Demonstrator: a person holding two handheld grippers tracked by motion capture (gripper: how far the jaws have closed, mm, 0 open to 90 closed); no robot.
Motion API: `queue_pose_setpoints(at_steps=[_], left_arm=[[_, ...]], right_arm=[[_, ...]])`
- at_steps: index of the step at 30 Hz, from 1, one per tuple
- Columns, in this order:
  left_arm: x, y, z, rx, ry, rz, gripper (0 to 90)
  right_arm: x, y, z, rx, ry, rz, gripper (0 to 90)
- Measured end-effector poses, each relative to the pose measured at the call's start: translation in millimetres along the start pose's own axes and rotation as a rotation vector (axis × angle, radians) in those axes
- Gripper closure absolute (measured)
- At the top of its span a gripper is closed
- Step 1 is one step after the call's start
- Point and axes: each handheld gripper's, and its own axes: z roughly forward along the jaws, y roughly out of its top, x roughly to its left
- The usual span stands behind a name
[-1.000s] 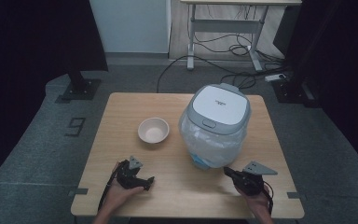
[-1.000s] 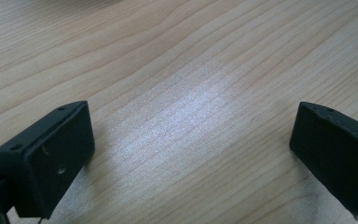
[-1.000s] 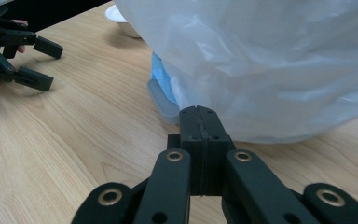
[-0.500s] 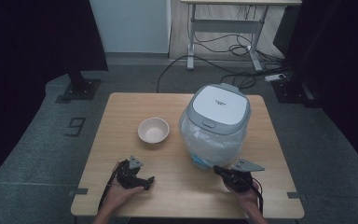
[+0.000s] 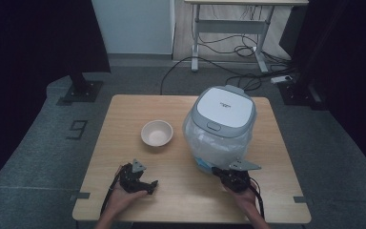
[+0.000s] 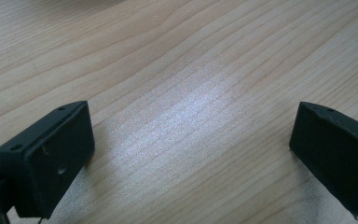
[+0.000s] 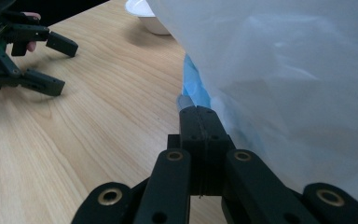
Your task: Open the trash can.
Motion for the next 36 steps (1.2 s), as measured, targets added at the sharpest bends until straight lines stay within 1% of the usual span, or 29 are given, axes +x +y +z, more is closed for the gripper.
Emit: queue_pose_setpoints(at_steps=[3,4,7,12,18,21,24,26,30,32,36], left_arm=[[0.0,0.0,0.0,0.0,0.0,0.0,0.0],[0.0,0.0,0.0,0.0,0.0,0.0,0.0],[0.0,0.0,0.0,0.0,0.0,0.0,0.0],[0.0,0.0,0.0,0.0,0.0,0.0,0.0],[0.0,0.0,0.0,0.0,0.0,0.0,0.0],[0.0,0.0,0.0,0.0,0.0,0.0,0.0],[-0.1,0.0,0.0,0.0,0.0,0.0,0.0],[0.0,-0.1,0.0,0.0,0.0,0.0,0.0],[-0.1,0.0,0.0,0.0,0.0,0.0,0.0],[-0.1,-0.1,0.0,0.0,0.001,0.0,0.0],[-0.1,-0.1,0.0,0.0,0.0,0.0,0.0]], right_arm=[[2.7,1.4,8.4,0.009,0.008,-0.003,89.3],[3.2,1.8,11.4,0.008,0.009,-0.015,89.3],[4.8,2.4,16.2,0.014,0.007,-0.013,89.3],[4.7,3.1,27.6,0.022,-0.015,-0.019,89.3],[0.9,-0.1,33.4,0.04,-0.04,-0.009,89.3],[-0.1,-0.6,34.7,0.031,-0.051,-0.005,89.3],[-0.4,-1.0,35.2,0.034,-0.05,-0.006,89.3],[-0.5,-1.3,35.9,0.04,-0.031,-0.003,89.4],[1.5,-1.9,36.8,0.039,-0.046,-0.022,89.4],[2.5,-1.3,37.4,0.044,-0.06,-0.026,89.4],[3.7,-0.9,38.2,0.055,-0.069,-0.039,89.5]])
